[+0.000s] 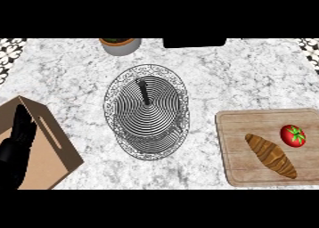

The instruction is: Pick the tomato from the cutting board and place it in the tiered basket

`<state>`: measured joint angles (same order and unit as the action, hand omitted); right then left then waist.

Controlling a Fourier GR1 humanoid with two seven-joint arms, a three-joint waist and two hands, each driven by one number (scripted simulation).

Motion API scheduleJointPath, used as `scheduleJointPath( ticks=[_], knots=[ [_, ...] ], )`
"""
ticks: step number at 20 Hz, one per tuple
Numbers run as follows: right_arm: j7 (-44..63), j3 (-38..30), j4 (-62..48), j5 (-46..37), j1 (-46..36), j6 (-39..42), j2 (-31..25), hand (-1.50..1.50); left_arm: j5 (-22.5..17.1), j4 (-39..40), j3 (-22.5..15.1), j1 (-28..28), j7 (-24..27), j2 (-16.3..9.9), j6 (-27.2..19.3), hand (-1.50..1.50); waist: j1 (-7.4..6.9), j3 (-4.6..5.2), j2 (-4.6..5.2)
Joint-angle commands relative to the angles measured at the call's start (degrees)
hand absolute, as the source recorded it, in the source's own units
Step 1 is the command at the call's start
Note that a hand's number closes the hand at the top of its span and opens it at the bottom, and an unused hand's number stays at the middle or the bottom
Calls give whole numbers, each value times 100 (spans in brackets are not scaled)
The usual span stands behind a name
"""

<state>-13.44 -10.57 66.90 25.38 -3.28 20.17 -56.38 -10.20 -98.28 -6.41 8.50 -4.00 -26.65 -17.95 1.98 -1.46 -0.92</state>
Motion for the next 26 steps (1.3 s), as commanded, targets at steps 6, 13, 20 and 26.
scheduleJointPath(
  ticks=[6,13,20,26],
  knots=[
    [508,656,1030,-1615,289,-333,-1078,-150,109,502,-611,132,-219,675,-160,0,37,176,109],
    [1196,977,1710,-2202,536,-1203,-635,-150,137,782,-605,107,-55,718,-70,0,51,168,110],
    [1899,1483,2083,-3070,497,-1573,-630,-150,220,603,-636,93,-171,723,-152,0,-89,164,127],
    [2596,1932,2245,-3523,408,-1482,-573,-150,253,847,-739,-70,-111,853,-114,0,-91,171,170]
  ],
)
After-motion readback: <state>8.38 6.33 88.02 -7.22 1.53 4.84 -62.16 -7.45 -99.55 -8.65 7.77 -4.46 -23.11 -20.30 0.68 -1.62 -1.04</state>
